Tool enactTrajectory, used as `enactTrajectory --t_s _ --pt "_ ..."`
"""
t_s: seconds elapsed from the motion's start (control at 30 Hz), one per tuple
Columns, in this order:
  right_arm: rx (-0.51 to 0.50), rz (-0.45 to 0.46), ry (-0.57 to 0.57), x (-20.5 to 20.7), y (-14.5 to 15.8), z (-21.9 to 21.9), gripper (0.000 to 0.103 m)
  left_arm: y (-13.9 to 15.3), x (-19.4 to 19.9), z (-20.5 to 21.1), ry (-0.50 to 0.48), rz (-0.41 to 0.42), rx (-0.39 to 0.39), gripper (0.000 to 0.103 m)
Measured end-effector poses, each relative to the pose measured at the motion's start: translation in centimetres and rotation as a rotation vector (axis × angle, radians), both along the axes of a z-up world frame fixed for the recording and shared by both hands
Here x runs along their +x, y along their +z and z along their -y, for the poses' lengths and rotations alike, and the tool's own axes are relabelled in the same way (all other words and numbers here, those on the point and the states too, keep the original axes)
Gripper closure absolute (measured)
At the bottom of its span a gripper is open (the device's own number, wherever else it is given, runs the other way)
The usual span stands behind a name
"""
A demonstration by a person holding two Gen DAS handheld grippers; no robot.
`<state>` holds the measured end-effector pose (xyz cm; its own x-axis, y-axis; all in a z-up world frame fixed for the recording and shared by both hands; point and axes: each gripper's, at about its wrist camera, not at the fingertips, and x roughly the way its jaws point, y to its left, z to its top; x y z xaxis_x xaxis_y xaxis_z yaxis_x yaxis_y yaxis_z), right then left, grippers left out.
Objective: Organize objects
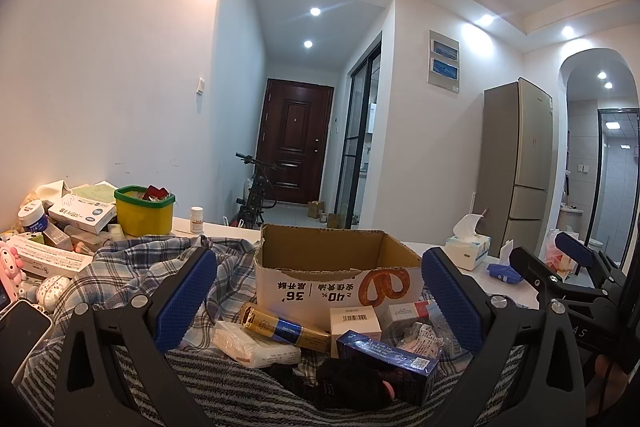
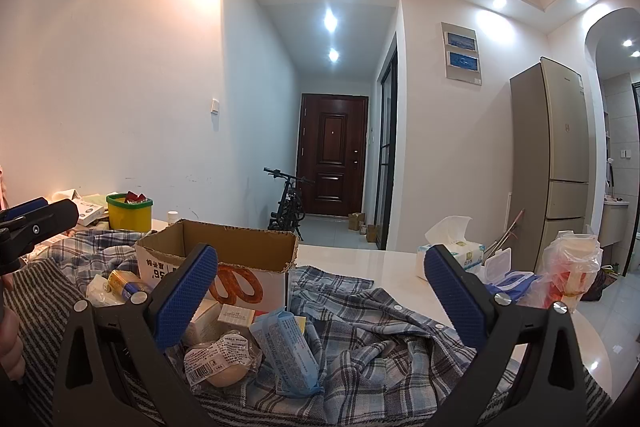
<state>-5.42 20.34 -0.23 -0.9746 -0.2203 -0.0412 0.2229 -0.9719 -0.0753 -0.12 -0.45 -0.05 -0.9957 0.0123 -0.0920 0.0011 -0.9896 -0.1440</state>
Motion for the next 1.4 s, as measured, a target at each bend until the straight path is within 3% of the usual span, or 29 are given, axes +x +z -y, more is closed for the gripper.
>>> enactTrajectory --t_s 1.4 --pt "0.006 0.006 0.000 -0.13 0.00 0.06 0.000 0.12 -0.07 -0.67 -0.005 -0.006 -0.042 0.000"
